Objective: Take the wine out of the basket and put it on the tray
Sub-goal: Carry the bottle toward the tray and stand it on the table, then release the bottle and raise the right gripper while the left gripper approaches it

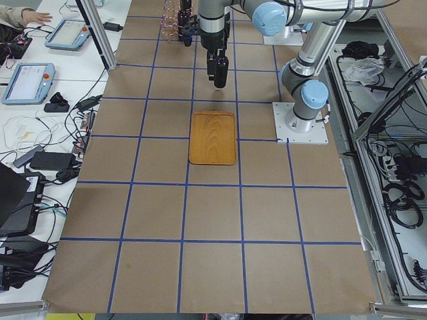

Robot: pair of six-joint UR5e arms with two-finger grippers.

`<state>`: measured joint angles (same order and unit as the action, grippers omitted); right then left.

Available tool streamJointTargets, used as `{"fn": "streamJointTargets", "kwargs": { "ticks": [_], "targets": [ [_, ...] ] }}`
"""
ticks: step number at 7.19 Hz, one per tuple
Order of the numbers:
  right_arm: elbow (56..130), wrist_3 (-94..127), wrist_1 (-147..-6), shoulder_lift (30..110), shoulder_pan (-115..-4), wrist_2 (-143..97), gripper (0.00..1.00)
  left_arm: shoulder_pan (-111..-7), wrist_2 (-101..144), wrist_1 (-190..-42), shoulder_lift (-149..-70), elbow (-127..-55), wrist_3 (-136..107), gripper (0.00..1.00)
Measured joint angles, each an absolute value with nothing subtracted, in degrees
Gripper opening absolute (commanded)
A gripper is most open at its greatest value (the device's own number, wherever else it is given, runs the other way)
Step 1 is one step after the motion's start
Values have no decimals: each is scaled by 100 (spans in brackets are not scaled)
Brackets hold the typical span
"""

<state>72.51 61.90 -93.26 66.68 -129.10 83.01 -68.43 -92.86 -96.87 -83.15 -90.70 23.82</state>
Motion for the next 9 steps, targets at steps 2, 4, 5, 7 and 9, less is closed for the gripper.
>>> {"fn": "streamJointTargets", "kwargs": {
  "ticks": [2,4,5,7,9],
  "targets": [
    [7302,6160,-9402,6616,-12956,8170,55,-6846,-9288,-9689,-8314,-9070,2382,100],
    [7355,6148,-9412,6613,-12977,8131,100,-6847,-9282,-9692,-8314,-9071,2382,100],
    [7375,6148,-9413,6621,-12978,8149,100,-6847,-9284,-9689,-8314,-9070,2382,100],
    [7386,5835,-9337,6807,-12820,8228,100,-6860,-9289,-9698,-8306,-9070,2382,100],
    [7414,4876,-8947,7282,-12236,8254,100,-6995,-9266,-9723,-8318,-9070,2340,100]
  ]
}}
